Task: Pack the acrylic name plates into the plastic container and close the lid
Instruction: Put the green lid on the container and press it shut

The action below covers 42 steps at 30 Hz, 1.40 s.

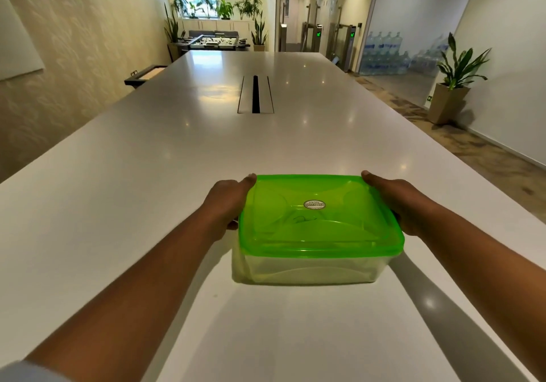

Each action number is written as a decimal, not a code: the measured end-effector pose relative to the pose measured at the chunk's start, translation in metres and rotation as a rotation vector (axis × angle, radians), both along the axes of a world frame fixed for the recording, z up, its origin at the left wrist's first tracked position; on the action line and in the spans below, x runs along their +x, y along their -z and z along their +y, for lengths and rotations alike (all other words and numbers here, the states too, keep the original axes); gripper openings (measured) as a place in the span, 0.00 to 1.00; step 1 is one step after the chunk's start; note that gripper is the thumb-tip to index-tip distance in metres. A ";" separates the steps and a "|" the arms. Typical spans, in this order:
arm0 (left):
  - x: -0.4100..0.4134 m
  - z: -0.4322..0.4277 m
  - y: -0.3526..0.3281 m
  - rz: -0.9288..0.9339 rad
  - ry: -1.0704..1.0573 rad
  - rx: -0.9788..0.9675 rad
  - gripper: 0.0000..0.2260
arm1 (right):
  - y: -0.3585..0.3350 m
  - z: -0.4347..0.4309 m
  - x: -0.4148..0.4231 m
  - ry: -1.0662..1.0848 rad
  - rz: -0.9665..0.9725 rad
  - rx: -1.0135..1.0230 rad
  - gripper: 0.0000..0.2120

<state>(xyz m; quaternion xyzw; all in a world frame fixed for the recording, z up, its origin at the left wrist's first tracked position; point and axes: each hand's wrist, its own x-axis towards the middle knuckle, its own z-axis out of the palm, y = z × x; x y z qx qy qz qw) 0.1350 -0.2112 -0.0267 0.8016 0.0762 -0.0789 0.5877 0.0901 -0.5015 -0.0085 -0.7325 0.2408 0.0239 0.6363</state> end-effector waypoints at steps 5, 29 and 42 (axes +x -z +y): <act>0.005 -0.003 0.004 -0.090 -0.006 -0.007 0.17 | 0.001 0.002 0.000 0.012 -0.047 0.025 0.22; -0.102 0.008 0.035 -0.244 -0.098 -0.139 0.26 | 0.031 0.031 -0.116 0.195 -0.346 -0.001 0.21; -0.099 0.042 0.032 -0.239 0.187 -0.061 0.29 | 0.027 0.048 -0.131 0.336 -0.328 -0.223 0.16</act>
